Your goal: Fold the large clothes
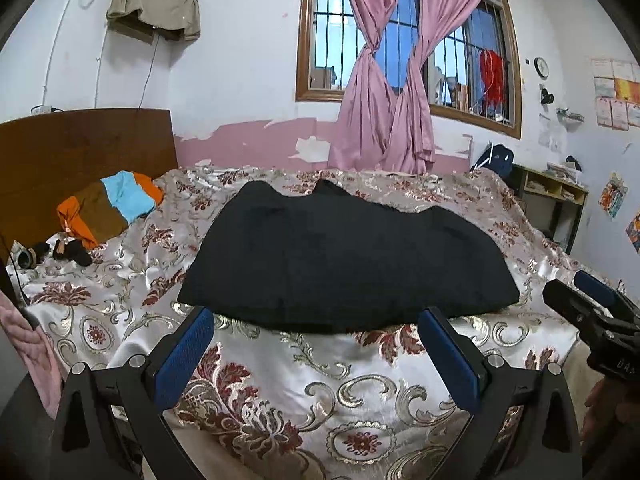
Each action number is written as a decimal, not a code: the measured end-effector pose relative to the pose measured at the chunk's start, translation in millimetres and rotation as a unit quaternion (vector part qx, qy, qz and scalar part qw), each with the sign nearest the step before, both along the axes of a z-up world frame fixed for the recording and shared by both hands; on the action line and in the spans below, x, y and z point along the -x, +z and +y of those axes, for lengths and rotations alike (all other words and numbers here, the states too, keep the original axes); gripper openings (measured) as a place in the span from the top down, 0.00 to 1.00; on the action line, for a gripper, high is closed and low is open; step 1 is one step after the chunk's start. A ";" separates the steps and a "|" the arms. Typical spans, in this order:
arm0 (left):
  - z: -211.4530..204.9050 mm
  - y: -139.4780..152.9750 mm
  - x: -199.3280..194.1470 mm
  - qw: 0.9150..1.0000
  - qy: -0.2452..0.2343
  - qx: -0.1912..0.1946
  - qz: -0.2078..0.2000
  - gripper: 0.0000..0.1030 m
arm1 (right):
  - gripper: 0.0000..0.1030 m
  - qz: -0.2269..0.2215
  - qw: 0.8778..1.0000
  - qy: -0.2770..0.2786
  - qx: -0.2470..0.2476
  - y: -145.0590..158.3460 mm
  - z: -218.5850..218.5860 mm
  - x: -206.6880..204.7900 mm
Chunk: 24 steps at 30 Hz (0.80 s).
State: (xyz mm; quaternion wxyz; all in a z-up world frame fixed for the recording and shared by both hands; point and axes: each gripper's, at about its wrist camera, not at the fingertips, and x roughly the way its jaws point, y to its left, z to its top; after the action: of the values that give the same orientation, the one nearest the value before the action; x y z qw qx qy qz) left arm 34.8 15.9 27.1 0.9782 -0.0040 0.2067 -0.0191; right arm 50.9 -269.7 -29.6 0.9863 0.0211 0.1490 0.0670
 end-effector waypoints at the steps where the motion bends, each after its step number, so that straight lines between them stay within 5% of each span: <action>1: 0.0 -1.6 -0.5 1.000 0.002 -0.002 0.002 0.00 | 0.01 0.003 1.000 0.000 -0.002 -1.3 -0.8 -1.1; 24: 4.3 -11.7 -4.5 1.000 0.012 -0.017 0.012 0.00 | 0.01 0.033 0.999 -0.001 0.004 -15.8 0.0 -12.4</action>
State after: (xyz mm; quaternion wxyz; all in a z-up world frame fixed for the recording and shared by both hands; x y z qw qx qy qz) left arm 39.2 20.2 15.3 0.9757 0.0098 0.2188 -0.0041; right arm 63.3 -269.7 -45.4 0.9811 0.0196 0.1815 0.0648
